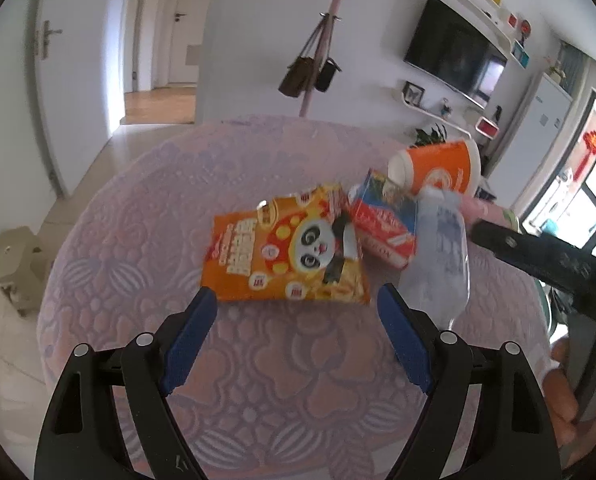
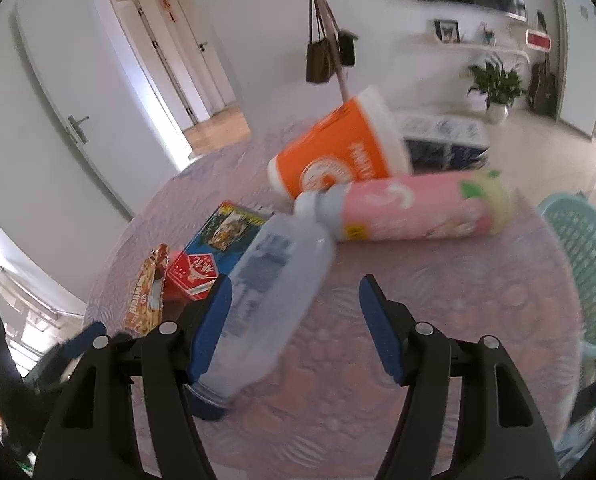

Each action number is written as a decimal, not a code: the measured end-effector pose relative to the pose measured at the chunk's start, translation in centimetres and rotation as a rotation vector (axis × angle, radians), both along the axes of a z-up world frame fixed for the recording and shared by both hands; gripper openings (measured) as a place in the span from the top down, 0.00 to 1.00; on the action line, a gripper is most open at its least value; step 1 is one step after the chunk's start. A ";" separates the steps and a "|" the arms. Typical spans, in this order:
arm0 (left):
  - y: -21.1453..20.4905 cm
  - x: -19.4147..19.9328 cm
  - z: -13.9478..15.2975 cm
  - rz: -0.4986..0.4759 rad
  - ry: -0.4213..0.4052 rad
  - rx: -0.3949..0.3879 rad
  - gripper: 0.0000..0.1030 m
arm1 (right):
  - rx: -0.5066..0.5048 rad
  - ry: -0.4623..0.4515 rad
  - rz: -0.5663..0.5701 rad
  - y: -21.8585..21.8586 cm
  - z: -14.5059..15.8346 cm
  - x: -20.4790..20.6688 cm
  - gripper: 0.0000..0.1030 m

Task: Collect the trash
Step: 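Grasp the orange snack bag with left tool while right tool grasps plastic bottle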

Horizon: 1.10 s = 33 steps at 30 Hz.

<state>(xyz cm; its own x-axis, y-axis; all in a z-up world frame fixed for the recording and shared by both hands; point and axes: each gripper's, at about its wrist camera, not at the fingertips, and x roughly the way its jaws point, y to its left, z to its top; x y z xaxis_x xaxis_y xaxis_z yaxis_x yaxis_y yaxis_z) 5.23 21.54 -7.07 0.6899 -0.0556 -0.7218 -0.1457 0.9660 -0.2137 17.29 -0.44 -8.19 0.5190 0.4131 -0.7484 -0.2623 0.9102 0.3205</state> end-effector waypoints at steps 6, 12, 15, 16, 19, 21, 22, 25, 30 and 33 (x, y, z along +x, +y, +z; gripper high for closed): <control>-1.1 0.8 -1.0 -0.063 0.038 0.074 0.22 | -0.051 0.064 -0.002 3.2 -2.1 1.5 0.27; -1.7 2.3 -1.8 -0.078 0.066 0.070 0.22 | -0.098 0.059 0.033 3.7 -2.2 1.8 0.33; -2.5 3.2 -2.4 -0.076 0.101 0.116 0.22 | -0.110 0.060 0.058 2.7 -2.1 1.6 0.38; -2.7 3.4 -2.5 -0.074 0.105 0.130 0.22 | -0.116 0.058 0.065 2.4 -2.0 1.5 0.40; -3.3 3.9 -2.6 -0.063 0.124 0.167 0.22 | -0.153 0.042 0.082 2.0 -1.8 1.3 0.41; -3.3 4.2 -2.6 -0.048 0.134 0.176 0.22 | -0.186 0.020 0.087 2.0 -1.8 0.8 0.41; -3.3 4.5 -2.6 -0.034 0.137 0.181 0.22 | -0.192 0.012 0.086 1.9 -1.8 0.7 0.41; -3.0 4.9 -2.7 -0.003 0.138 0.171 0.27 | -0.169 0.021 0.086 1.0 -1.9 0.5 0.41; -2.0 4.3 -2.4 0.007 0.116 0.121 0.62 | -0.148 0.009 0.105 -0.2 -1.8 0.0 0.43; -1.5 3.6 -2.4 -0.006 0.094 0.067 0.86 | -0.144 -0.008 0.115 -0.7 -1.5 -0.4 0.46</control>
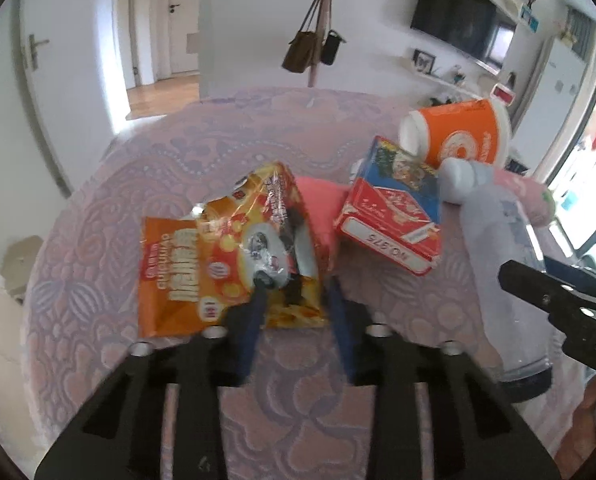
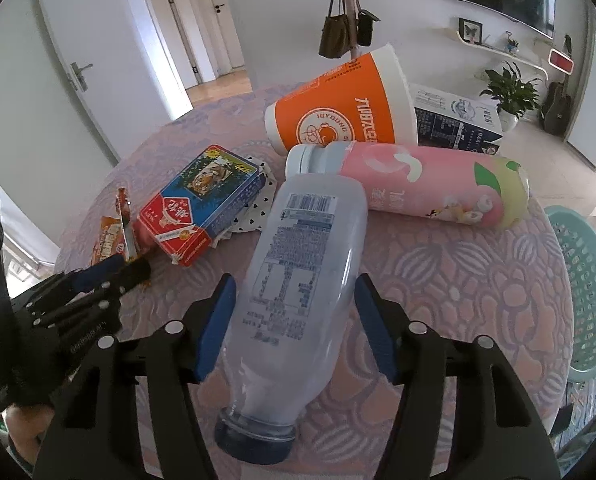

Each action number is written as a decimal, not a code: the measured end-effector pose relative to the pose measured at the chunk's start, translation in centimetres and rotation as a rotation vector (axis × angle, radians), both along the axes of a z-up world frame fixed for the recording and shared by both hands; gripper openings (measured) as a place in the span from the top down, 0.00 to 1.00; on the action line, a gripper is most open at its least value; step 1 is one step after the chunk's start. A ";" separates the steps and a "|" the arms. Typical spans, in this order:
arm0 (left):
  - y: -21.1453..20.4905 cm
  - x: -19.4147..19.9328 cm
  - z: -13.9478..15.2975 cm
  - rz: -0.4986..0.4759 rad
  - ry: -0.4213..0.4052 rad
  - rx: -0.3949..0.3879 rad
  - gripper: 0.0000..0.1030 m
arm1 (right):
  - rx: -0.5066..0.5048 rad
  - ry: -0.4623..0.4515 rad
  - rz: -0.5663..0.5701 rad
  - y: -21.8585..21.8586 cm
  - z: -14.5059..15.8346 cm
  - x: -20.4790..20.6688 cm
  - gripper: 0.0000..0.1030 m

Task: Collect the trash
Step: 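Grasp the orange snack bag with left tool while right tool grasps plastic bottle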

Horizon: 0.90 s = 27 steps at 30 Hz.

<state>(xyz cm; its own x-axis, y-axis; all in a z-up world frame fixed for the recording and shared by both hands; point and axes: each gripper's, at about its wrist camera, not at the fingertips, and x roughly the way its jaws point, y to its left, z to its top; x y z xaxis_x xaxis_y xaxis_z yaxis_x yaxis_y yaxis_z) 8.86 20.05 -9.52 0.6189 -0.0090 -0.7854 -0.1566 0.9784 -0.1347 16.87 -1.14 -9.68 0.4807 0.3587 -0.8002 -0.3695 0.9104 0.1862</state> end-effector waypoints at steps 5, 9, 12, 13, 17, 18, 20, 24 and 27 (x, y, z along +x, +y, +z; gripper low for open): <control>0.9 -1.3 0.5 0.012 -0.061 -0.101 1.00 | 0.024 -0.043 0.006 -1.1 1.3 -0.9 0.47; 0.8 -2.0 1.3 0.010 -0.097 -0.134 1.00 | 0.042 -0.080 -0.002 -2.4 2.6 -1.4 0.47; 0.8 -1.9 2.1 0.006 -0.101 -0.159 1.00 | 0.056 -0.093 -0.013 -3.5 3.4 -1.4 0.47; 1.1 -1.9 2.3 0.012 -0.097 -0.164 1.00 | 0.059 -0.093 -0.016 -3.7 3.6 -1.3 0.47; 0.1 -1.0 2.5 0.013 -0.061 -0.055 0.33 | 0.068 -0.089 -0.035 -4.2 3.6 -0.9 0.47; -0.3 -0.6 2.3 0.023 -0.053 -0.025 0.24 | 0.074 -0.084 -0.037 -4.3 3.6 -0.8 0.48; -1.1 1.0 1.3 0.034 0.006 0.025 0.29 | 0.079 -0.078 -0.040 -4.2 3.5 -0.7 0.47; -1.5 2.7 -0.5 0.070 0.086 0.092 0.51 | 0.074 -0.079 -0.032 -3.8 3.3 -0.8 0.47; -1.8 2.5 -0.2 0.066 0.084 0.127 0.78 | 0.071 -0.082 -0.023 -3.5 3.2 -1.1 0.47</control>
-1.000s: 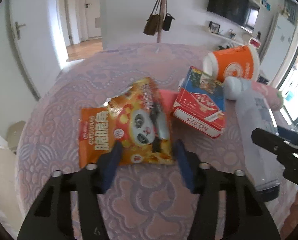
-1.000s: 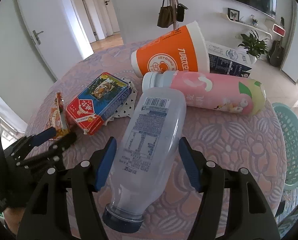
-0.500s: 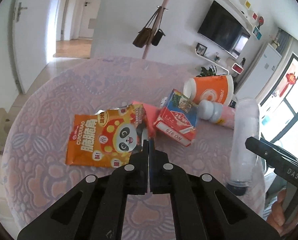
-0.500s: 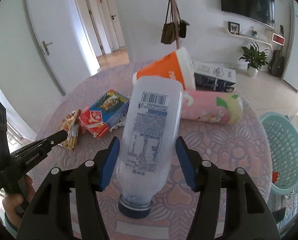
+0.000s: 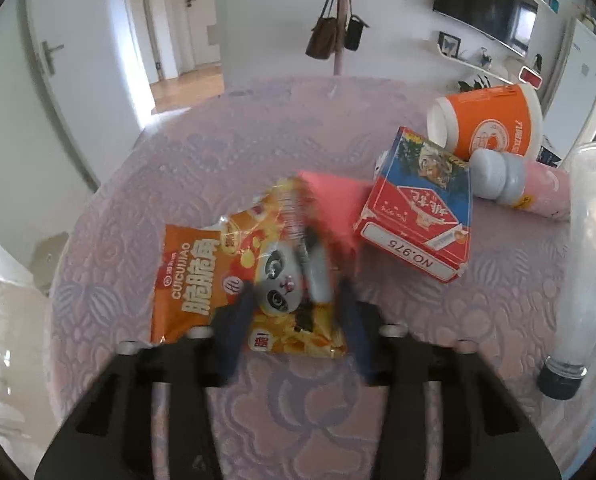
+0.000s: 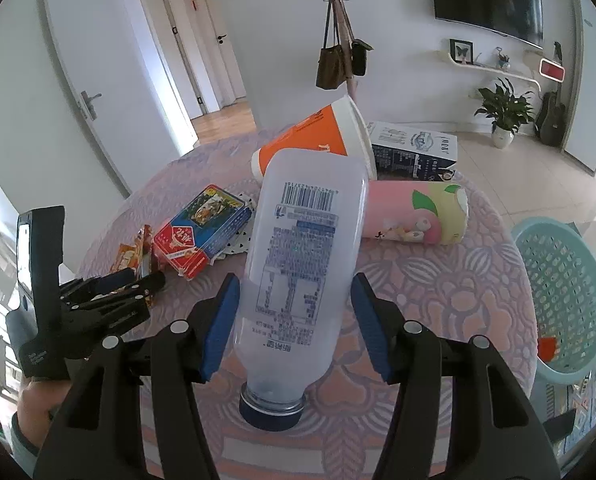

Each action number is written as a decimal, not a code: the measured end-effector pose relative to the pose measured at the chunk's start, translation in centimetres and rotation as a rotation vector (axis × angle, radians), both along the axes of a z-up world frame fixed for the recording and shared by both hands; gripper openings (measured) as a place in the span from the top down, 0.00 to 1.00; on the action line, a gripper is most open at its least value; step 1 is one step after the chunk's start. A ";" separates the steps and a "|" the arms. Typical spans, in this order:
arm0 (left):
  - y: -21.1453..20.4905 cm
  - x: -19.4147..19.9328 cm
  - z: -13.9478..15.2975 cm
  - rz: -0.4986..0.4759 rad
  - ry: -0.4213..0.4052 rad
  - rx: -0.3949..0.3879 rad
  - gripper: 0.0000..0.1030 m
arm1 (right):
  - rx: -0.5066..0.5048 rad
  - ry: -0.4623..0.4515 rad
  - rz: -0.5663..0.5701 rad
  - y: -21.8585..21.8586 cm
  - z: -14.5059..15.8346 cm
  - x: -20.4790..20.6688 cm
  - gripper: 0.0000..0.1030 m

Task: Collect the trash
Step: 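Carry both to the blue basket and release the snack bag and bottle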

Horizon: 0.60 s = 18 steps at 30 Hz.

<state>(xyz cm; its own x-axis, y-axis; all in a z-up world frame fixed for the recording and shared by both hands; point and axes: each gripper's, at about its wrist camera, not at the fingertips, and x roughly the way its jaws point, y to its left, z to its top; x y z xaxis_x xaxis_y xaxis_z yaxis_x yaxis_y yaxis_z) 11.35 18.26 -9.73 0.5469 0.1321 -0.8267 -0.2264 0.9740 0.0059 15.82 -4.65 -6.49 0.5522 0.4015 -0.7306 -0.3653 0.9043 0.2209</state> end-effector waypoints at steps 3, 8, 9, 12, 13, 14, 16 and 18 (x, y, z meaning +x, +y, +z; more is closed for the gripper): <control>0.7 -1.3 0.9 0.007 -0.045 -0.030 0.94 | 0.014 -0.007 0.010 -0.1 0.1 -0.2 0.47; 1.9 -4.6 4.4 -0.011 -0.212 -0.163 0.94 | 0.048 -0.049 0.016 -1.0 1.3 -0.9 0.48; 1.9 -5.0 4.9 -0.018 -0.236 -0.185 0.94 | 0.061 -0.063 0.015 -1.3 1.8 -1.0 0.48; 1.0 -6.0 7.6 -0.046 -0.321 -0.224 0.95 | 0.079 -0.089 0.009 -1.8 2.8 -1.3 0.48; 0.5 -6.1 8.4 -0.064 -0.345 -0.235 0.94 | 0.087 -0.100 0.004 -2.1 3.3 -1.4 0.48; -0.3 -6.4 9.2 -0.082 -0.367 -0.243 0.94 | 0.095 -0.110 -0.001 -2.5 3.7 -1.5 0.48; -2.1 -6.1 10.7 -0.126 -0.405 -0.242 0.95 | 0.109 -0.134 -0.013 -3.3 4.5 -1.7 0.48; -4.0 -5.2 11.7 -0.171 -0.424 -0.243 0.95 | 0.120 -0.164 -0.033 -4.4 5.6 -2.0 0.48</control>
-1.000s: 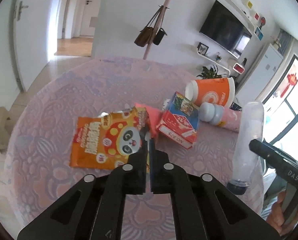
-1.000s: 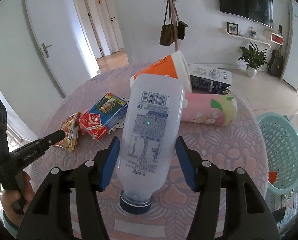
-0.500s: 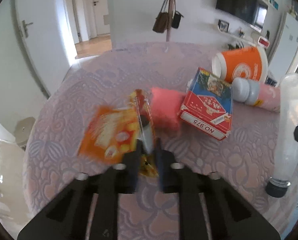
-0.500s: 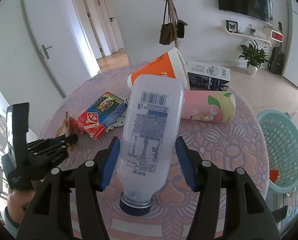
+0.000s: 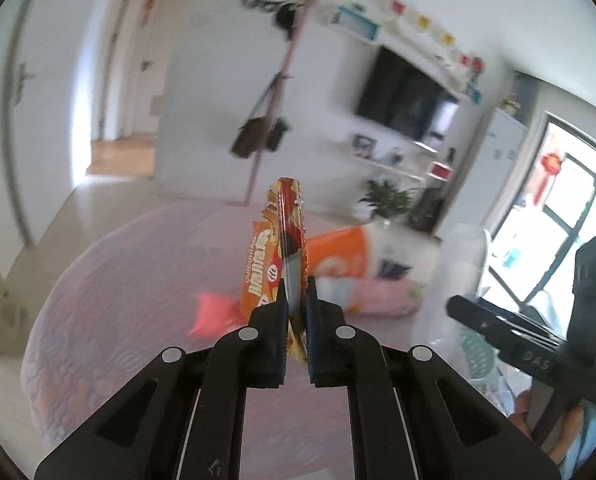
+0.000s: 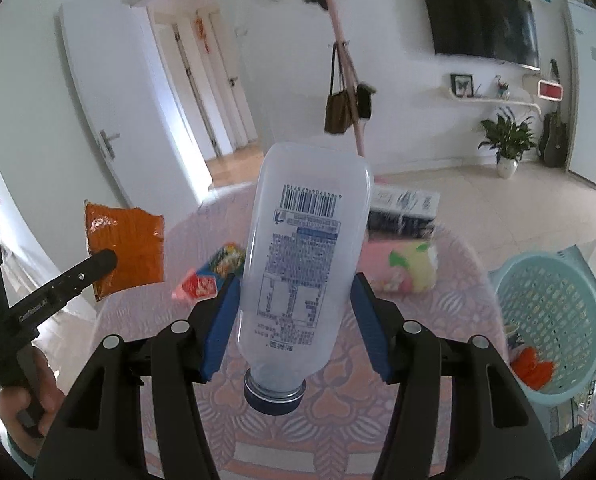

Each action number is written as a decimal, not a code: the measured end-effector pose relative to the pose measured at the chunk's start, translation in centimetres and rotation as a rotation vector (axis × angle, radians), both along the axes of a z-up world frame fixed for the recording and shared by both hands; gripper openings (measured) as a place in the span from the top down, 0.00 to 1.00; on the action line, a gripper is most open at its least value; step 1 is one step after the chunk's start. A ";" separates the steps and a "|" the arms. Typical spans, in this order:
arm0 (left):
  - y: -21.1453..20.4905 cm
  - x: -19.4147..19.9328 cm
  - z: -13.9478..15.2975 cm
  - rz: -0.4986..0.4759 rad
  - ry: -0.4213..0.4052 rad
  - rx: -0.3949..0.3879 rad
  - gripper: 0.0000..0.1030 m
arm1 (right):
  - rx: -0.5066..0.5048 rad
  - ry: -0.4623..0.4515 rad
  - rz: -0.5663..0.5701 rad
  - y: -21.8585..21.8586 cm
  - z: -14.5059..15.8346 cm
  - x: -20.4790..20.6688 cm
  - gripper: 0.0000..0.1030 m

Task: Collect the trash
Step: 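Carry both to the blue basket and release the snack bag and bottle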

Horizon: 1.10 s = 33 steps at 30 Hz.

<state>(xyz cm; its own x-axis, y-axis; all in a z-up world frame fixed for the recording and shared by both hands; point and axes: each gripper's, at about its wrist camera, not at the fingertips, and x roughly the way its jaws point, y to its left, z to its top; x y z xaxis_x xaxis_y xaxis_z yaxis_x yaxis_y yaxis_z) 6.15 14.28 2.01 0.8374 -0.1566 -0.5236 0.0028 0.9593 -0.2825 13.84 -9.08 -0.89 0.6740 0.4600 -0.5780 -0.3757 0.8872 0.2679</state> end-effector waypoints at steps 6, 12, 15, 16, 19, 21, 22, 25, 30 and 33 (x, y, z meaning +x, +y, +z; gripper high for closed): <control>-7.0 3.3 1.2 -0.176 -0.053 -0.040 0.95 | -0.002 -0.062 -0.105 -4.9 2.2 -0.1 0.48; -13.9 6.8 0.7 -0.326 -0.054 -0.061 0.95 | -0.019 -0.071 -0.273 -11.6 1.9 0.6 0.48; -18.0 9.1 -0.3 -0.396 -0.034 -0.069 0.95 | -0.014 -0.038 -0.358 -15.4 0.8 1.1 0.48; -18.9 9.7 -0.6 -0.413 -0.025 -0.073 0.95 | -0.019 -0.026 -0.394 -16.8 0.3 1.3 0.48; -22.4 11.8 -1.9 -0.471 0.004 -0.086 0.95 | -0.063 0.006 -0.492 -20.1 -1.6 2.0 0.48; -24.4 13.2 -2.9 -0.508 0.023 -0.093 0.95 | -0.084 0.034 -0.541 -21.8 -3.1 2.5 0.48; -25.3 13.6 -3.5 -0.524 0.035 -0.096 0.95 | -0.087 0.047 -0.557 -22.5 -3.7 2.7 0.48; -28.0 15.0 -5.9 -0.571 0.084 -0.100 0.94 | -0.103 0.096 -0.605 -24.6 -6.2 3.5 0.48; -31.0 17.2 -9.3 -0.608 0.167 -0.100 0.94 | -0.146 0.185 -0.650 -26.4 -10.4 5.0 0.48; -32.2 18.3 -11.3 -0.627 0.226 -0.099 0.92 | -0.158 0.236 -0.650 -26.9 -12.1 5.8 0.48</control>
<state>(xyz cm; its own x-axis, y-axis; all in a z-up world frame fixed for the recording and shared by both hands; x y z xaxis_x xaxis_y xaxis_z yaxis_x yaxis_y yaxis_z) 24.47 -17.91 -9.33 0.4442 -0.6336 -0.6334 0.4811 0.7651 -0.4280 19.60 -36.01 -12.94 0.6318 -0.0950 -0.7693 0.2958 0.9469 0.1260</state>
